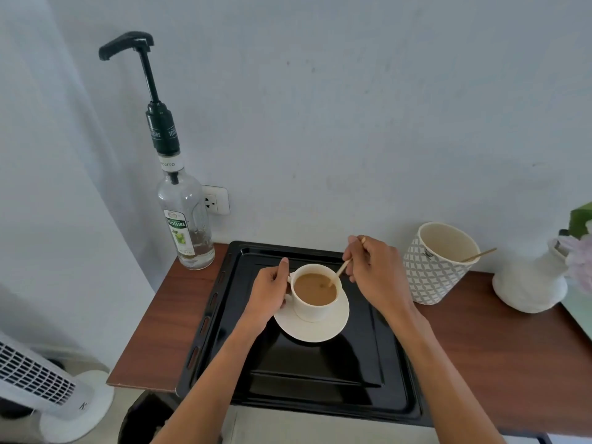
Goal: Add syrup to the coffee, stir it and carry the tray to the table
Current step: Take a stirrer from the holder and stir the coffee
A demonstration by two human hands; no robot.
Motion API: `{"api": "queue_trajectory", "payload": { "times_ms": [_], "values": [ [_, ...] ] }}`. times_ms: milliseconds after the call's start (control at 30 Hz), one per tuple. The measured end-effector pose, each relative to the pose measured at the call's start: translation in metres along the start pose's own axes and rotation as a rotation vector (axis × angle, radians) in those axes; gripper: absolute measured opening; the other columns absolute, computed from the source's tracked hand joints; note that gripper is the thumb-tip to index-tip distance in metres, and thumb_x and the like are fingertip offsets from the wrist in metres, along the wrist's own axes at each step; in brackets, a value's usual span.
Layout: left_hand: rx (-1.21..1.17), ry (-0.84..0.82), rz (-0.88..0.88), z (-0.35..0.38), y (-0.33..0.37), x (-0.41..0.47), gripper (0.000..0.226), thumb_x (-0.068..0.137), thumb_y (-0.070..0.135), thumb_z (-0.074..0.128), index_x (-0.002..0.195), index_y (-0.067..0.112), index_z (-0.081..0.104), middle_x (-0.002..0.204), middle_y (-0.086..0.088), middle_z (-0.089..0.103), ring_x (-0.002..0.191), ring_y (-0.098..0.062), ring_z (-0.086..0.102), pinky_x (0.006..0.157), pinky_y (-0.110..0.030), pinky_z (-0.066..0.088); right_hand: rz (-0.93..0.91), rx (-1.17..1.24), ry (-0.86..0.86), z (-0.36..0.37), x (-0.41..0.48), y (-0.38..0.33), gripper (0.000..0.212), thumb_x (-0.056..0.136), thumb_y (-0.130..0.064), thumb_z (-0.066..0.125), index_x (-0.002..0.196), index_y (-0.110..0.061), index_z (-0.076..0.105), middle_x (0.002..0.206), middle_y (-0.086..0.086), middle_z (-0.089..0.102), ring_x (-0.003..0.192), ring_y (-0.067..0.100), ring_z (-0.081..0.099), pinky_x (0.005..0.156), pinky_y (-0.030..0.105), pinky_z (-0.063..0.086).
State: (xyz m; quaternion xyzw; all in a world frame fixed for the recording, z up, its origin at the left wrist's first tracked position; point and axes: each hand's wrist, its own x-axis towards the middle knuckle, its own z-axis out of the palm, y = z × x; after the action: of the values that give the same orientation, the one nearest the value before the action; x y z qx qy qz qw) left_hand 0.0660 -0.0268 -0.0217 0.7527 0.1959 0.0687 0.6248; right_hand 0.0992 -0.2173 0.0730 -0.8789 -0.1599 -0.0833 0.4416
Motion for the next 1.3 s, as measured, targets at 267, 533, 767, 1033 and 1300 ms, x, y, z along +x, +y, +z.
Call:
{"api": "queue_trajectory", "payload": {
  "times_ms": [267, 533, 767, 1033, 1300],
  "values": [
    [-0.010, 0.002, -0.005, 0.001, -0.001, 0.000, 0.060, 0.103, 0.047, 0.041, 0.064, 0.002, 0.049, 0.058, -0.009, 0.044, 0.051, -0.021, 0.040, 0.046, -0.026, 0.033, 0.034, 0.152, -0.073, 0.016, -0.007, -0.005, 0.038, 0.108, -0.030, 0.049, 0.078, -0.017, 0.068, 0.064, 0.002, 0.073, 0.058, 0.015, 0.071, 0.057, 0.031, 0.057],
    [-0.015, 0.000, -0.021, 0.000, -0.001, 0.000, 0.062, 0.102, 0.048, 0.041, 0.066, -0.001, 0.051, 0.059, -0.009, 0.047, 0.050, -0.020, 0.042, 0.044, -0.024, 0.034, 0.018, -0.016, -0.026, -0.003, -0.006, -0.001, 0.044, 0.107, -0.032, 0.047, 0.069, -0.020, 0.064, 0.056, 0.006, 0.068, 0.052, 0.021, 0.066, 0.058, 0.044, 0.058],
    [0.004, -0.013, -0.030, -0.001, 0.000, 0.001, 0.056, 0.102, 0.047, 0.041, 0.065, 0.008, 0.054, 0.053, -0.001, 0.049, 0.048, -0.014, 0.045, 0.047, -0.024, 0.038, 0.050, 0.084, -0.026, 0.012, -0.004, -0.009, 0.038, 0.108, -0.031, 0.048, 0.079, -0.017, 0.067, 0.064, 0.003, 0.072, 0.058, 0.018, 0.069, 0.059, 0.042, 0.060],
    [-0.015, -0.021, -0.034, -0.001, 0.001, 0.001, 0.059, 0.103, 0.046, 0.042, 0.070, 0.001, 0.060, 0.054, 0.000, 0.052, 0.049, -0.012, 0.045, 0.044, -0.021, 0.038, 0.129, 0.165, -0.089, 0.010, -0.013, -0.001, 0.038, 0.107, -0.031, 0.049, 0.076, -0.019, 0.067, 0.064, 0.002, 0.074, 0.057, 0.014, 0.070, 0.046, 0.036, 0.060],
    [-0.003, -0.030, -0.033, -0.003, 0.004, -0.002, 0.054, 0.104, 0.043, 0.041, 0.065, 0.009, 0.055, 0.048, 0.008, 0.049, 0.046, -0.009, 0.045, 0.046, -0.022, 0.040, 0.078, 0.029, 0.031, 0.001, -0.010, 0.008, 0.041, 0.107, -0.033, 0.048, 0.072, -0.021, 0.064, 0.059, 0.003, 0.070, 0.052, 0.013, 0.067, 0.052, 0.040, 0.059]
  ]
}}
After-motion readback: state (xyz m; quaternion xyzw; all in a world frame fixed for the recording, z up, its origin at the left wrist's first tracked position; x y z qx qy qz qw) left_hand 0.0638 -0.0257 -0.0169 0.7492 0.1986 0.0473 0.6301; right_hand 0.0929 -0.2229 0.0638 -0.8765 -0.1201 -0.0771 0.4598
